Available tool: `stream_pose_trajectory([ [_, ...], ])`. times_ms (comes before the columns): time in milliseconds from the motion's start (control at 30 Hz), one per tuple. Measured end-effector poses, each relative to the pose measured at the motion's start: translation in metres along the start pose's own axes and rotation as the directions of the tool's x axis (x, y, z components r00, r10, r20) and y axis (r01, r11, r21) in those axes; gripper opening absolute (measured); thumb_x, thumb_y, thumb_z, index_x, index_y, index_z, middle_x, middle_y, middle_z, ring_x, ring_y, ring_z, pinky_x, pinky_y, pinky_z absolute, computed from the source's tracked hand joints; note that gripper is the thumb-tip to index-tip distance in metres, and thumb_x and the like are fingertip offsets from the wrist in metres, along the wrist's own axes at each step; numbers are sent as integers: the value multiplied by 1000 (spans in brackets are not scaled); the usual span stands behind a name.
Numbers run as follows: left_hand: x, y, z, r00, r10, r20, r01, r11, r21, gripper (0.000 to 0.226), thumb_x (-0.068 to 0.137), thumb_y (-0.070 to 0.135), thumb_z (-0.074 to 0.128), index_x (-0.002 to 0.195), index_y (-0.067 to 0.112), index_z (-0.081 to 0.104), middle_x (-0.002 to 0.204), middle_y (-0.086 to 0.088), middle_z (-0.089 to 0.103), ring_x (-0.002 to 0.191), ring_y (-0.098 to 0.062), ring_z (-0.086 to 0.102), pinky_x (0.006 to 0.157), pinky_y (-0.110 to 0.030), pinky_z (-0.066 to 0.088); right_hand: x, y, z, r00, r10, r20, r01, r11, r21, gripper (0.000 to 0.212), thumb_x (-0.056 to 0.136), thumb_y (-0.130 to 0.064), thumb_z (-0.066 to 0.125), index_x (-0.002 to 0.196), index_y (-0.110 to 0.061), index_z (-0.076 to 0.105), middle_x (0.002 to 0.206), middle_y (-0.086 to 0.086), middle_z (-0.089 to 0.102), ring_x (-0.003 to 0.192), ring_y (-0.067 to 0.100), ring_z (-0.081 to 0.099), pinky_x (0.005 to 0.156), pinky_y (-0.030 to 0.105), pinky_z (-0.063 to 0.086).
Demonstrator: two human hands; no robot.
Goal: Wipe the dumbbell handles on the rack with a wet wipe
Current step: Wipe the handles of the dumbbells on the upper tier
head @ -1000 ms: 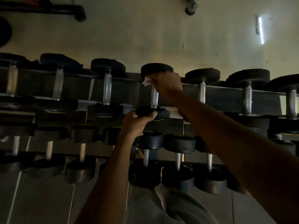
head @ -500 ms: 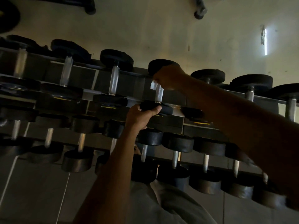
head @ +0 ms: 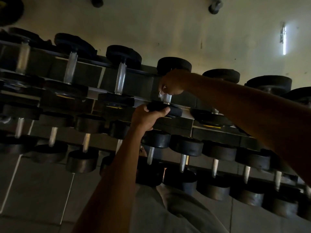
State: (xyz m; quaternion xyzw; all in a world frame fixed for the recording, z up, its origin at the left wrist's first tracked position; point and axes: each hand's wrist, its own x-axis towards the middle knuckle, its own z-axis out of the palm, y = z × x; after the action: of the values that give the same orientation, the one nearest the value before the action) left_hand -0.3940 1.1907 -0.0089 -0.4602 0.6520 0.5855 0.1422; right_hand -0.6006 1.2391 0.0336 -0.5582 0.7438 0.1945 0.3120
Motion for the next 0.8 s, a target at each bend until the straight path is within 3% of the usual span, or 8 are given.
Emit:
stream_pose_trajectory([
  [167, 3, -1, 0, 1000, 2, 6, -3, 1000, 29, 74, 71, 72, 87, 124, 25, 68, 113, 6, 74, 103, -14, 71, 55, -24, 55, 5, -8, 8, 997, -45, 61, 44, 999, 18, 32, 105, -35, 50, 132, -30, 65, 127, -2, 66, 113, 20, 61, 100, 41, 51],
  [267, 4, -3, 1, 1000, 7, -6, -6, 999, 37, 75, 69, 75, 86, 123, 26, 69, 112, 4, 75, 101, -14, 71, 52, -22, 53, 4, -11, 15, 994, -88, 61, 86, 996, 30, 25, 104, -36, 54, 124, -28, 67, 108, -3, 65, 97, 16, 60, 84, 32, 50],
  [400, 6, -4, 1, 1000, -2, 3, 2, 1000, 20, 75, 68, 75, 87, 123, 26, 69, 114, 5, 75, 102, -14, 71, 59, -25, 54, -1, -8, 29, 994, -107, -31, 107, 994, 16, 17, 104, -31, 54, 114, -26, 67, 86, -10, 56, 75, 5, 52, 61, 21, 33],
  [500, 6, -4, 1, 1000, -13, 9, 13, 1000, 9, 75, 67, 74, 87, 122, 27, 69, 116, 7, 74, 103, -14, 70, 64, -28, 55, -9, -5, 37, 989, -88, -115, 102, 987, 122, 12, 103, -33, 57, 105, -33, 69, 88, -14, 62, 82, 7, 61, 69, 21, 39],
  [633, 6, -2, 1, 999, -25, 25, 24, 999, 36, 75, 69, 74, 87, 125, 27, 67, 115, 6, 72, 102, -14, 69, 65, -29, 54, -17, -8, 41, 985, -67, -158, 95, 980, 177, 21, 103, -31, 58, 119, -33, 71, 111, -10, 71, 93, 7, 63, 83, 24, 47],
  [800, 11, -1, -1, 999, -13, 37, 10, 997, 82, 76, 70, 75, 86, 125, 26, 66, 114, 6, 71, 99, -15, 69, 62, -28, 53, -35, -8, 42, 973, 23, -230, 37, 967, 254, 23, 102, -27, 59, 121, -30, 70, 116, -5, 71, 101, 12, 67, 93, 31, 52],
])
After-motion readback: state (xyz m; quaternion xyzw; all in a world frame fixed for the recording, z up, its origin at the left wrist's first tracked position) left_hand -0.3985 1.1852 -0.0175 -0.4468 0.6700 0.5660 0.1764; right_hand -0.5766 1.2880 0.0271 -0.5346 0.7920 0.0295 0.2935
